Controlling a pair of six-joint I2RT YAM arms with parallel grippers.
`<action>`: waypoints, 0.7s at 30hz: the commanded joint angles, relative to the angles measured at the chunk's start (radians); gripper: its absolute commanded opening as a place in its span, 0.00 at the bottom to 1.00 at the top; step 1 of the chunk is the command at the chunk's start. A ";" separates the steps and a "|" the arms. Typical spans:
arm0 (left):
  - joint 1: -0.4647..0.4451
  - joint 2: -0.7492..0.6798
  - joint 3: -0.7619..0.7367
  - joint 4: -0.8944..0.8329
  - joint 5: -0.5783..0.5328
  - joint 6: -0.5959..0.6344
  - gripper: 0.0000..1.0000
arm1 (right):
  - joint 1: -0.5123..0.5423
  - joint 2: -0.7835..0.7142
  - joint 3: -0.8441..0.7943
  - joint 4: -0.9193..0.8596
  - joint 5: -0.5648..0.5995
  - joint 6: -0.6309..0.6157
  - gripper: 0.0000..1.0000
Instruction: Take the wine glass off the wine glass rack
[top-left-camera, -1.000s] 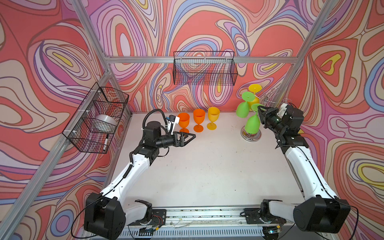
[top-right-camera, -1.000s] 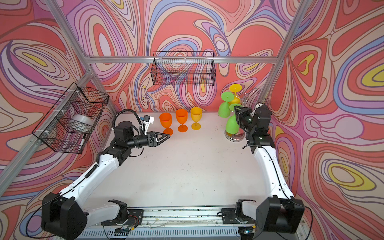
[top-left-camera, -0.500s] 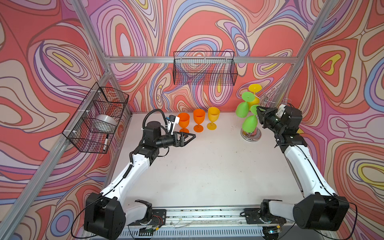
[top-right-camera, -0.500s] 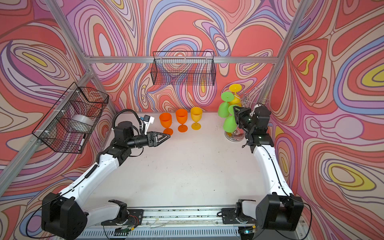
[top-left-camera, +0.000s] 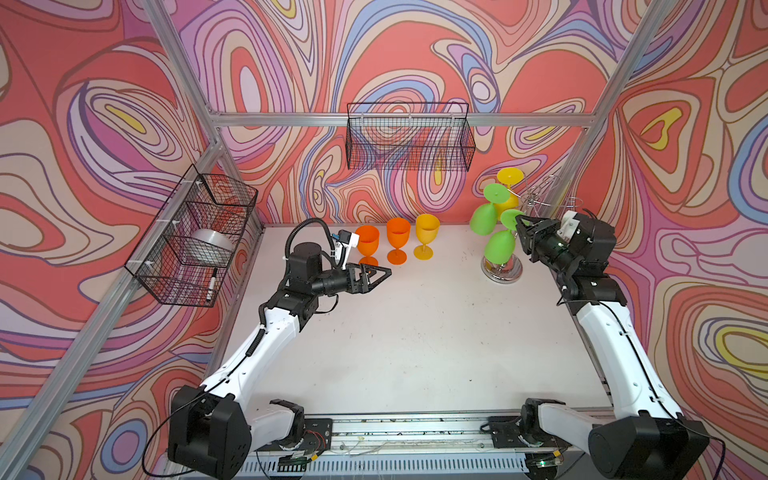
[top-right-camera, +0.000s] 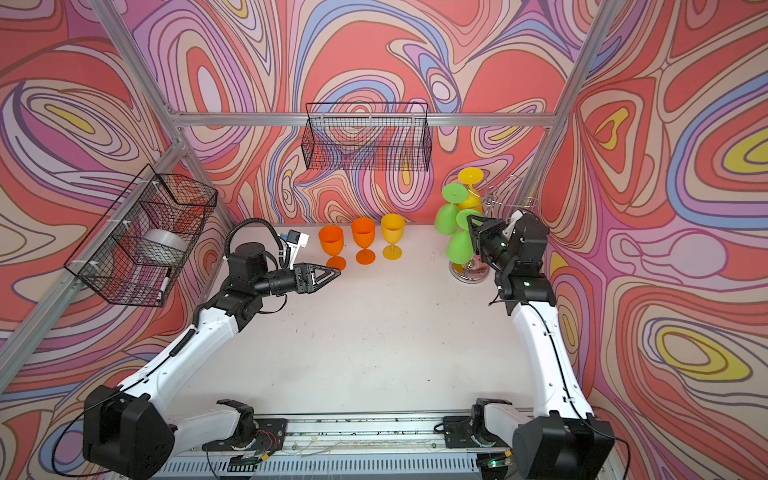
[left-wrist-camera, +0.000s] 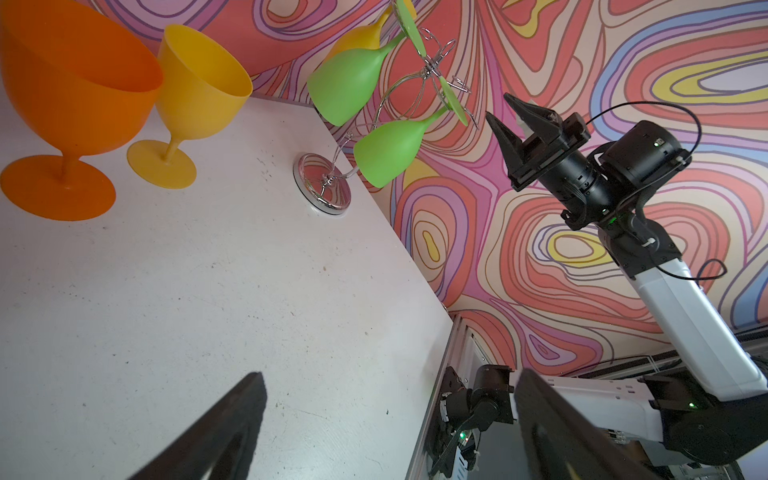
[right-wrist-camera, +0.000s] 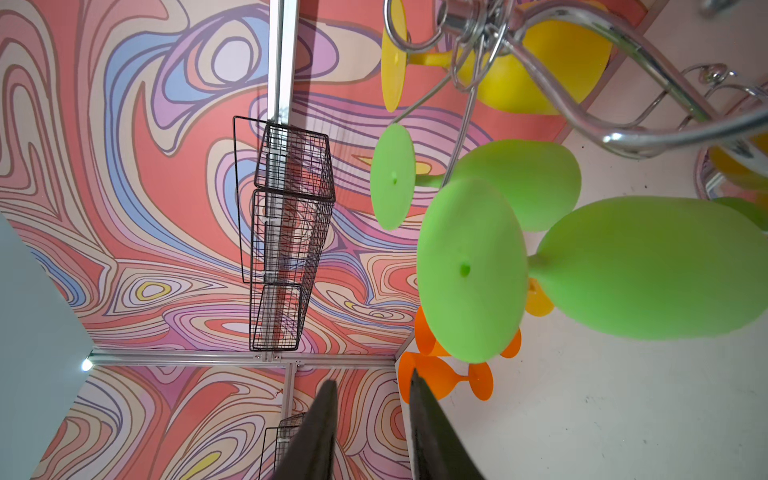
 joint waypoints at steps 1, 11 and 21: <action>-0.004 -0.009 -0.004 0.009 0.002 -0.001 0.94 | -0.004 -0.001 -0.018 -0.024 -0.054 -0.008 0.32; -0.004 -0.008 -0.005 0.012 0.001 -0.002 0.94 | -0.004 0.008 -0.064 -0.007 -0.082 -0.001 0.37; -0.004 -0.012 -0.004 0.004 0.000 0.003 0.94 | -0.007 0.065 -0.046 0.050 -0.053 0.012 0.37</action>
